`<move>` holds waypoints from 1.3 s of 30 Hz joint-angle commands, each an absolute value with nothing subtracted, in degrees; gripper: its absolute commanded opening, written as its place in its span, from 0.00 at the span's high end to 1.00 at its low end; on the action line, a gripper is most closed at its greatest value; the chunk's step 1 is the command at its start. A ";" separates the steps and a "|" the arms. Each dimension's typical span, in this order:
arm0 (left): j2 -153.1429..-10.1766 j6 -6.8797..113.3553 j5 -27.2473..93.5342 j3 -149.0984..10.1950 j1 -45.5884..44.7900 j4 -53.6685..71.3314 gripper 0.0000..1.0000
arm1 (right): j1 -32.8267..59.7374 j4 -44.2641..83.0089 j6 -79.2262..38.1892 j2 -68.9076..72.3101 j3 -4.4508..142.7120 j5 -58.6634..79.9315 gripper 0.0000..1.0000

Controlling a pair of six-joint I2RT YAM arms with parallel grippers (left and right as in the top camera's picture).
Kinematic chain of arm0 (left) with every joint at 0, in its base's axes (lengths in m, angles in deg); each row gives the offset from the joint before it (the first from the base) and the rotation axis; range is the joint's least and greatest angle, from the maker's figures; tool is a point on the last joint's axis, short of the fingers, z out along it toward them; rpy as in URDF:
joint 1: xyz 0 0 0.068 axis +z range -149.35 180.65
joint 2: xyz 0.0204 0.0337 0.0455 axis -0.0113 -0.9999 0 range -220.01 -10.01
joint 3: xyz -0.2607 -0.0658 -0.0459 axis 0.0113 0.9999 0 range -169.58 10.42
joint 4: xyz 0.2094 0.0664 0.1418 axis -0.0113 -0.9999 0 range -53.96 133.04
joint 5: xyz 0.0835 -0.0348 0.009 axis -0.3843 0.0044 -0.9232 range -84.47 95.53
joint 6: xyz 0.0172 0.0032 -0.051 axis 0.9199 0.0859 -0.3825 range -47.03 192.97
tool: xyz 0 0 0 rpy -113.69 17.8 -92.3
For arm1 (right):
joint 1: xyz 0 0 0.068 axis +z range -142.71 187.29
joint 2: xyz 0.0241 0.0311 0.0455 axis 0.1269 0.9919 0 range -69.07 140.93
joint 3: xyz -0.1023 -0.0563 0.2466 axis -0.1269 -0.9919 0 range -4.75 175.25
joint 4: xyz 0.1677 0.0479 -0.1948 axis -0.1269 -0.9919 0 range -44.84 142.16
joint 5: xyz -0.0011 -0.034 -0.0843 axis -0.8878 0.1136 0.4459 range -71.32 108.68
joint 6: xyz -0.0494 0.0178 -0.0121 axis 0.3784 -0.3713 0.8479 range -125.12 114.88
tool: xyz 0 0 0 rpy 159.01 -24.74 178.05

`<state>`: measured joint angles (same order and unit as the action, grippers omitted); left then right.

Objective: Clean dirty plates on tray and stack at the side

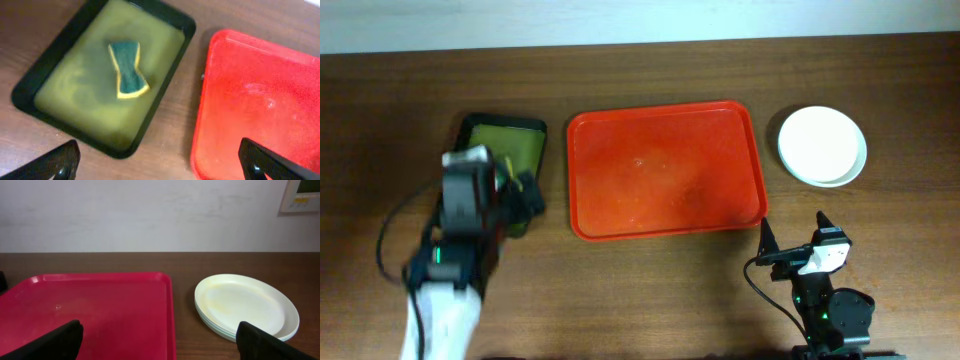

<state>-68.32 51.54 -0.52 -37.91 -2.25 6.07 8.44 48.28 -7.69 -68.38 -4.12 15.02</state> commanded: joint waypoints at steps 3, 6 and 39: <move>-46.15 53.36 -3.12 -19.51 -2.31 8.43 0.01 | 8.79 47.86 -7.51 -68.86 -4.43 15.74 0.02; -34.81 53.36 -3.95 -13.85 -2.31 8.58 0.01 | 8.79 47.86 -7.51 -68.86 -4.43 15.74 0.02; -10.26 72.83 2.70 9.93 0.20 38.24 0.01 | 8.79 47.86 -7.51 -68.86 -4.43 15.74 0.02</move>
